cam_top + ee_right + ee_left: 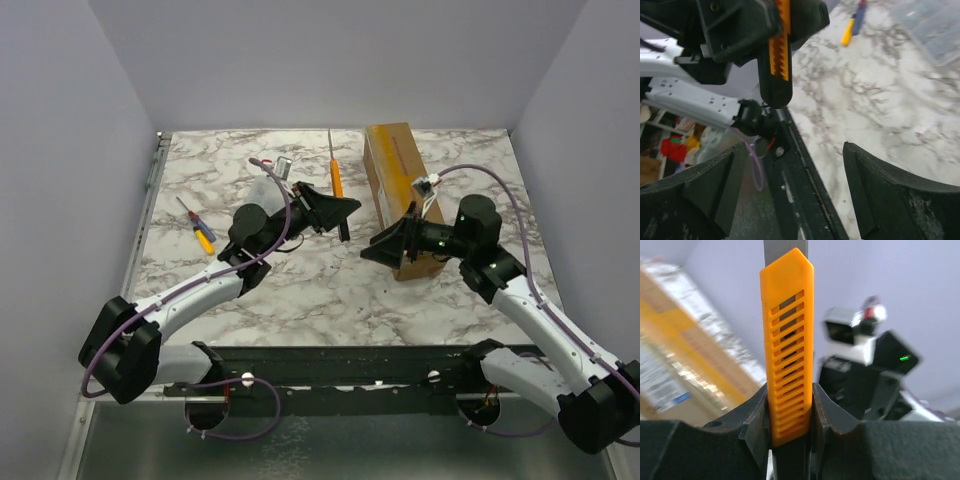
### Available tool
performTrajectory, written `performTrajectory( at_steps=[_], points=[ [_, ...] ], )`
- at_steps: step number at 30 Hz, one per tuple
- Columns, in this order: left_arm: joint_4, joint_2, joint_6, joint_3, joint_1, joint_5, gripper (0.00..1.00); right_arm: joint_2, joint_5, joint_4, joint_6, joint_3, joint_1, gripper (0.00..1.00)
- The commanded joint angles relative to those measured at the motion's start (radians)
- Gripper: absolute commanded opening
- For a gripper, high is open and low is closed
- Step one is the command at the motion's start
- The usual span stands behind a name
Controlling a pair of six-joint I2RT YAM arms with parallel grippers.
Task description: Unpack the express box
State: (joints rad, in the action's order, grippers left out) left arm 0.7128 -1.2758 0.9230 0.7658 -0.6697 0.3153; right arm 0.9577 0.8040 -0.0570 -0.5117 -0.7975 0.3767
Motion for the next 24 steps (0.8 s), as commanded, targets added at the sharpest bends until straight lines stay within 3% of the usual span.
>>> performTrajectory(
  at_steps=[1, 8, 12, 18, 22, 24],
  points=[
    [0.359, 0.049, 0.182, -0.057, -0.002, 0.073, 0.00, 0.023, 0.019, 0.355, -0.200, 0.064, 0.140, 0.86],
    [0.411, 0.070, 0.231, -0.101, -0.004, 0.072, 0.00, 0.110, -0.015, 0.615, -0.331, 0.074, 0.221, 0.77],
    [0.412, 0.074, 0.228, -0.116, -0.008, 0.061, 0.00, 0.166, -0.046, 0.648, -0.334, 0.042, 0.266, 0.73],
    [0.412, 0.065, 0.206, -0.119, -0.019, 0.062, 0.00, 0.223, -0.088, 0.696, -0.366, 0.007, 0.294, 0.55],
    [0.412, 0.052, 0.199, -0.125, -0.023, 0.071, 0.00, 0.234, -0.121, 0.705, -0.367, 0.000, 0.294, 0.51],
    [0.412, 0.046, 0.200, -0.132, -0.025, 0.070, 0.00, 0.240, -0.127, 0.718, -0.366, -0.001, 0.294, 0.37]
  ],
)
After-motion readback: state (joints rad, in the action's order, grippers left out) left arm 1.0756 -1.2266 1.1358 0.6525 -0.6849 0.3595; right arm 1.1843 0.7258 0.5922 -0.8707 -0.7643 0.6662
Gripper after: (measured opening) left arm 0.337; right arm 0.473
